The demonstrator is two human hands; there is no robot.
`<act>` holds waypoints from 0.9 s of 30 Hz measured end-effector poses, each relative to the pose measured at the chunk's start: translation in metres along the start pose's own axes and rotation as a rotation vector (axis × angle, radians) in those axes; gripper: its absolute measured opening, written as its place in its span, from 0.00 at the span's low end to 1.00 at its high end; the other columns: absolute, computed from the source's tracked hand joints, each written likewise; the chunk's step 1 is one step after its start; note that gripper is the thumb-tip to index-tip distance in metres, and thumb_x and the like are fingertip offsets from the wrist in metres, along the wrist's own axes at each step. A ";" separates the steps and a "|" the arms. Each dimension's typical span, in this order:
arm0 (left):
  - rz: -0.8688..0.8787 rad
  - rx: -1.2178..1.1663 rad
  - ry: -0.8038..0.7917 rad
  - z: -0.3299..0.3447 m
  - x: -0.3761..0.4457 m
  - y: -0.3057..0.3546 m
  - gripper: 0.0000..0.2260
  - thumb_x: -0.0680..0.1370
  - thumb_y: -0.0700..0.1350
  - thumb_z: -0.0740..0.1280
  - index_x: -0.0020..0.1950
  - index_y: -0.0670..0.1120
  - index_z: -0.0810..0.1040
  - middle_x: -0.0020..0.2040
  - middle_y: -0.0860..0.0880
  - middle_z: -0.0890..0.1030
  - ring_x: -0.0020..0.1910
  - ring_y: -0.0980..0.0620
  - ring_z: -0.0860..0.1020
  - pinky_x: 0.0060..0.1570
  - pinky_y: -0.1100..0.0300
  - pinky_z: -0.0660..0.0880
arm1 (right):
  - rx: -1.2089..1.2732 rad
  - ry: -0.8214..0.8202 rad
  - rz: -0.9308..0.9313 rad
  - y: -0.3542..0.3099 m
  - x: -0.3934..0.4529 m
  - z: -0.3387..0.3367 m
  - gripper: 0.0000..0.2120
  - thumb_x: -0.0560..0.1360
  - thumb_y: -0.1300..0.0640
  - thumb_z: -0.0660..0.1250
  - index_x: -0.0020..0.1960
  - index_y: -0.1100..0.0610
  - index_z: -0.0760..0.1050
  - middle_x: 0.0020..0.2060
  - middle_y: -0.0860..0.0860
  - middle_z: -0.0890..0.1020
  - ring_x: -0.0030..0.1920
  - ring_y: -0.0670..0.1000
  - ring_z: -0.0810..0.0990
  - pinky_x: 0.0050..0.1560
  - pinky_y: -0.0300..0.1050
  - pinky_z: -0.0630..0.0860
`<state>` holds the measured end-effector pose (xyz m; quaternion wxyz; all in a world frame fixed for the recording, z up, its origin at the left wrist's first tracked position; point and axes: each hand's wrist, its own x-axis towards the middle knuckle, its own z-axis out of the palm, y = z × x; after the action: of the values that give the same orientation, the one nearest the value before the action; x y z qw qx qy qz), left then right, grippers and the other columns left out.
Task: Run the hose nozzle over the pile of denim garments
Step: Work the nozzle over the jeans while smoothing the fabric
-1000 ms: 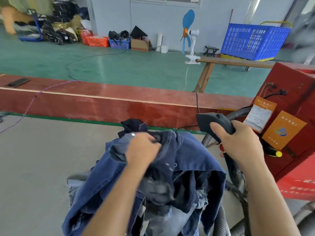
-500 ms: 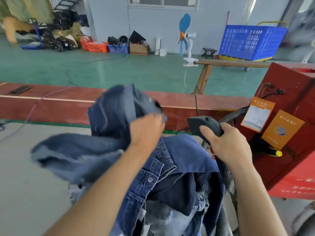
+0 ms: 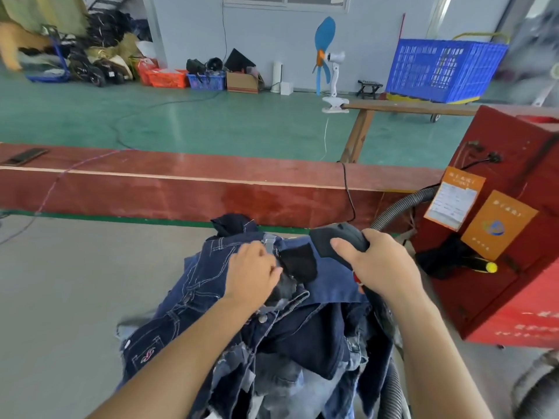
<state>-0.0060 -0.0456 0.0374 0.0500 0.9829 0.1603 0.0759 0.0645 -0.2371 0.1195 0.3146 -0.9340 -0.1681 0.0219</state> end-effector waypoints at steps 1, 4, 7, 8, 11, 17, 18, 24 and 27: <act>-0.056 -0.029 -0.061 0.006 -0.001 -0.004 0.17 0.81 0.57 0.59 0.62 0.50 0.77 0.63 0.50 0.71 0.66 0.49 0.67 0.63 0.54 0.65 | 0.002 -0.029 0.007 0.001 0.000 0.003 0.17 0.75 0.39 0.63 0.39 0.52 0.69 0.35 0.49 0.78 0.38 0.53 0.79 0.36 0.45 0.69; -0.115 -0.129 -0.281 0.033 -0.008 -0.005 0.24 0.80 0.60 0.59 0.74 0.52 0.65 0.77 0.48 0.57 0.77 0.48 0.52 0.72 0.42 0.55 | -0.016 -0.114 0.010 0.000 -0.001 0.014 0.17 0.75 0.38 0.63 0.45 0.52 0.72 0.37 0.49 0.79 0.40 0.54 0.80 0.39 0.46 0.72; -0.120 -0.189 -0.350 0.055 -0.014 -0.004 0.35 0.78 0.66 0.57 0.79 0.52 0.50 0.80 0.49 0.42 0.78 0.48 0.38 0.73 0.36 0.46 | -0.089 -0.176 -0.013 0.001 0.000 0.026 0.18 0.75 0.38 0.63 0.43 0.54 0.71 0.36 0.49 0.78 0.40 0.52 0.77 0.37 0.46 0.70; -0.109 -0.192 -0.376 0.060 -0.016 -0.005 0.40 0.76 0.68 0.57 0.80 0.52 0.45 0.79 0.49 0.38 0.77 0.47 0.36 0.72 0.36 0.44 | -0.107 -0.203 -0.015 0.001 0.000 0.030 0.19 0.75 0.38 0.63 0.40 0.53 0.68 0.34 0.49 0.76 0.37 0.51 0.75 0.35 0.45 0.68; -0.105 -0.214 -0.420 0.064 -0.019 -0.008 0.48 0.72 0.71 0.61 0.79 0.51 0.38 0.78 0.50 0.34 0.77 0.47 0.33 0.72 0.37 0.41 | -0.183 -0.289 -0.018 0.003 -0.003 0.038 0.19 0.75 0.38 0.63 0.38 0.52 0.65 0.32 0.47 0.75 0.34 0.47 0.73 0.32 0.44 0.66; -0.094 -0.405 -0.416 0.066 -0.019 -0.017 0.51 0.72 0.66 0.68 0.79 0.48 0.37 0.78 0.52 0.34 0.77 0.50 0.33 0.72 0.40 0.37 | -0.332 -0.323 -0.041 0.001 -0.016 0.064 0.16 0.76 0.38 0.61 0.48 0.52 0.68 0.38 0.46 0.77 0.40 0.51 0.75 0.30 0.44 0.65; -0.082 -0.428 -0.419 0.067 -0.019 -0.020 0.51 0.72 0.65 0.69 0.79 0.48 0.37 0.78 0.52 0.34 0.76 0.50 0.33 0.72 0.41 0.36 | -0.359 -0.297 -0.053 0.000 -0.017 0.068 0.17 0.77 0.38 0.61 0.49 0.52 0.68 0.41 0.48 0.78 0.41 0.52 0.75 0.31 0.44 0.65; -0.047 -0.518 -0.453 0.066 -0.021 -0.027 0.45 0.76 0.60 0.66 0.79 0.49 0.38 0.78 0.52 0.33 0.75 0.52 0.31 0.72 0.44 0.33 | -0.295 -0.067 0.013 -0.007 -0.007 0.071 0.20 0.79 0.41 0.58 0.57 0.58 0.69 0.37 0.49 0.74 0.35 0.52 0.73 0.27 0.43 0.63; -0.033 -0.568 -0.444 0.067 -0.022 -0.030 0.45 0.76 0.61 0.67 0.79 0.49 0.39 0.78 0.53 0.33 0.75 0.52 0.31 0.72 0.44 0.33 | -0.190 -0.057 0.014 -0.004 0.000 0.054 0.17 0.78 0.40 0.60 0.48 0.54 0.68 0.35 0.48 0.75 0.32 0.49 0.72 0.27 0.42 0.63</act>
<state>-0.0248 -0.0297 -0.0346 0.3559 0.9196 0.1341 -0.0987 0.0551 -0.2024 0.0785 0.2194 -0.9598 -0.1717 0.0346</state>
